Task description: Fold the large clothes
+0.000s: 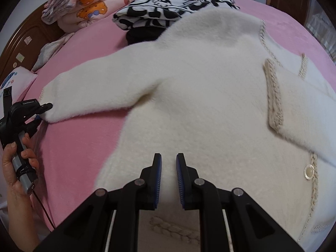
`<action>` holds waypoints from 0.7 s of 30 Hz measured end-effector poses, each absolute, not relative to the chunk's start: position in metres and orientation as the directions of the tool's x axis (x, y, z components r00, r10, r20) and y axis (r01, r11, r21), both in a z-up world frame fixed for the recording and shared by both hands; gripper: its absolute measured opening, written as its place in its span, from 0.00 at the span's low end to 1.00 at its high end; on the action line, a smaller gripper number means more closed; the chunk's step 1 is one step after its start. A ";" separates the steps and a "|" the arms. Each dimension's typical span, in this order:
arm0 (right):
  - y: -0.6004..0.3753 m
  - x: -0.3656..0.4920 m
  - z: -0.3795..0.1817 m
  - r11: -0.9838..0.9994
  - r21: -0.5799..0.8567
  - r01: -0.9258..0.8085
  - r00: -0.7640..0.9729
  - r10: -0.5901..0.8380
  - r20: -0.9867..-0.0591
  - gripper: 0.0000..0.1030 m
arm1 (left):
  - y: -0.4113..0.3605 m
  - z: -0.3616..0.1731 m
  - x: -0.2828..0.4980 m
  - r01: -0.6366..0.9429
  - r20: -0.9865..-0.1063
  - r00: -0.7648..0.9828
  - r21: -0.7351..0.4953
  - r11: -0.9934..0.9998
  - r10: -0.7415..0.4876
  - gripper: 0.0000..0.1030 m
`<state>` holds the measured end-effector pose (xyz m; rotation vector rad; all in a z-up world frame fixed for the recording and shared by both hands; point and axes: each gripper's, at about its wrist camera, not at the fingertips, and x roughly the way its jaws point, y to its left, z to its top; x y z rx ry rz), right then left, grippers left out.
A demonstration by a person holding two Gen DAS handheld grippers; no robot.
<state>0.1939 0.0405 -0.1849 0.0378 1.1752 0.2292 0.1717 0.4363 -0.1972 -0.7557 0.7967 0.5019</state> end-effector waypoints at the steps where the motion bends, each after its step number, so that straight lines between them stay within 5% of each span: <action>1: 0.034 0.193 -0.184 0.977 0.155 -0.148 0.368 0.200 -0.908 0.14 | 0.423 -0.184 0.174 -0.635 -0.771 0.622 -0.394 0.665 0.137 0.06; 10: -0.041 0.186 -0.168 0.977 0.214 -0.022 0.421 0.203 -0.884 0.14 | 0.252 -0.087 0.199 -0.238 -0.639 0.769 -0.330 0.913 -0.031 0.06; 16: -0.111 0.177 -0.161 0.965 0.238 0.107 0.460 0.164 -0.872 0.14 | 0.120 -0.115 0.211 0.018 -0.718 0.659 -0.283 0.959 -0.224 0.07; 21: -0.163 0.165 -0.175 0.946 0.252 0.204 0.436 0.143 -0.888 0.14 | 0.063 -0.161 0.209 0.069 -0.812 0.544 -0.206 0.976 -0.210 0.10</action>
